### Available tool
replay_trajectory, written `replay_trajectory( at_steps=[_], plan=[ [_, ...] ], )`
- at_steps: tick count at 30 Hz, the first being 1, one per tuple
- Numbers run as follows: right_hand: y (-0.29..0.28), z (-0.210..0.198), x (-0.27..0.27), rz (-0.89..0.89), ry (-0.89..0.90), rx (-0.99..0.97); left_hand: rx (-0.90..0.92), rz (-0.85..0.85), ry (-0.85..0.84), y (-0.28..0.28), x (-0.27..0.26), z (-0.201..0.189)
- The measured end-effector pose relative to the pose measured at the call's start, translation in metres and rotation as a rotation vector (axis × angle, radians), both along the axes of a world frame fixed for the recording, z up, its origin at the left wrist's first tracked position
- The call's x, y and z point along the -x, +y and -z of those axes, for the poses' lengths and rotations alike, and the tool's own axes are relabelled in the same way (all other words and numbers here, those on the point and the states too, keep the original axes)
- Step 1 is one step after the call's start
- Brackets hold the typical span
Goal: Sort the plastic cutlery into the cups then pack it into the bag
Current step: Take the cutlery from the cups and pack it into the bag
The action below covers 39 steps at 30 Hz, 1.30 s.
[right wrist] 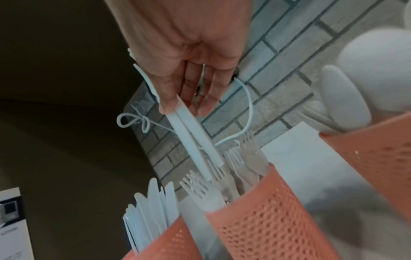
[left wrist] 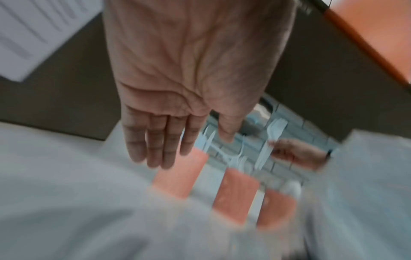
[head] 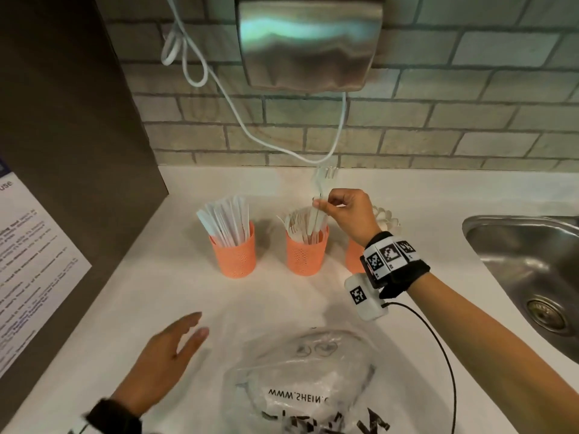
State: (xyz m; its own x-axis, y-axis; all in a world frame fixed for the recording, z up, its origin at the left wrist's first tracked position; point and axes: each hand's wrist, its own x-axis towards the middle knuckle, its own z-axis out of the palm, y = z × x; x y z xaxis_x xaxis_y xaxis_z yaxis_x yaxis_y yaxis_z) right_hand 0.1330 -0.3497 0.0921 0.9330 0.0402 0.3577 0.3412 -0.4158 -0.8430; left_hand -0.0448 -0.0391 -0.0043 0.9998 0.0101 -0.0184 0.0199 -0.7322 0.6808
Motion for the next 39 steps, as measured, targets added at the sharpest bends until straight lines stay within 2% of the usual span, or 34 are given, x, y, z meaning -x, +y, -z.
replay_trajectory(
  at_steps=[3, 6, 8, 10, 15, 18, 21, 23, 27, 29, 31, 33, 35, 39],
  plan=[
    [0.003, 0.008, -0.003, 0.025, 0.003, 0.046, -0.187, -0.064, 0.144, 0.005, 0.035, 0.045],
    [0.003, 0.019, -0.007, 0.005, 0.056, 0.068, -0.327, -0.021, 0.085, 0.005, 0.056, 0.066],
    [0.003, 0.026, -0.01, -0.017, 0.102, 0.042, -0.393, -0.06, 0.025, 0.005, 0.061, 0.077],
    [0.004, 0.03, -0.011, -0.019, 0.143, 0.035, -0.395, -0.077, -0.068, 0.003, 0.064, 0.086],
    [0.004, 0.05, -0.015, -0.022, 0.247, 0.194, -0.353, -0.018, -0.249, 0.002, 0.067, 0.088],
    [0.005, 0.049, -0.013, 0.004, 0.28, 0.164, -0.326, -0.019, -0.377, 0.002, 0.066, 0.095],
    [0.007, 0.038, -0.009, 0.028, 0.284, 0.142, -0.367, -0.067, -0.414, 0.002, 0.064, 0.097],
    [0.008, 0.032, -0.005, 0.056, 0.212, 0.246, -0.386, -0.088, -0.393, -0.001, 0.063, 0.095],
    [0.019, 0.021, 0.015, 0.073, -0.26, 0.579, -0.37, -0.109, -0.359, -0.006, 0.063, 0.093],
    [0.028, 0.022, 0.018, -0.005, -0.412, 0.79, -0.377, -0.123, -0.369, -0.007, 0.062, 0.093],
    [0.035, 0.03, 0.014, -0.11, -0.438, 0.993, -0.383, -0.121, -0.378, -0.007, 0.06, 0.092],
    [0.037, 0.04, 0.008, -0.157, -0.406, 1.106, -0.387, -0.122, -0.38, -0.008, 0.059, 0.093],
    [0.033, 0.044, 0.003, -0.146, -0.323, 1.13, -0.384, -0.124, -0.386, -0.009, 0.058, 0.094],
    [0.018, 0.041, -0.005, -0.087, -0.13, 1.035, -0.392, -0.118, -0.408, -0.008, 0.056, 0.098]
  ],
)
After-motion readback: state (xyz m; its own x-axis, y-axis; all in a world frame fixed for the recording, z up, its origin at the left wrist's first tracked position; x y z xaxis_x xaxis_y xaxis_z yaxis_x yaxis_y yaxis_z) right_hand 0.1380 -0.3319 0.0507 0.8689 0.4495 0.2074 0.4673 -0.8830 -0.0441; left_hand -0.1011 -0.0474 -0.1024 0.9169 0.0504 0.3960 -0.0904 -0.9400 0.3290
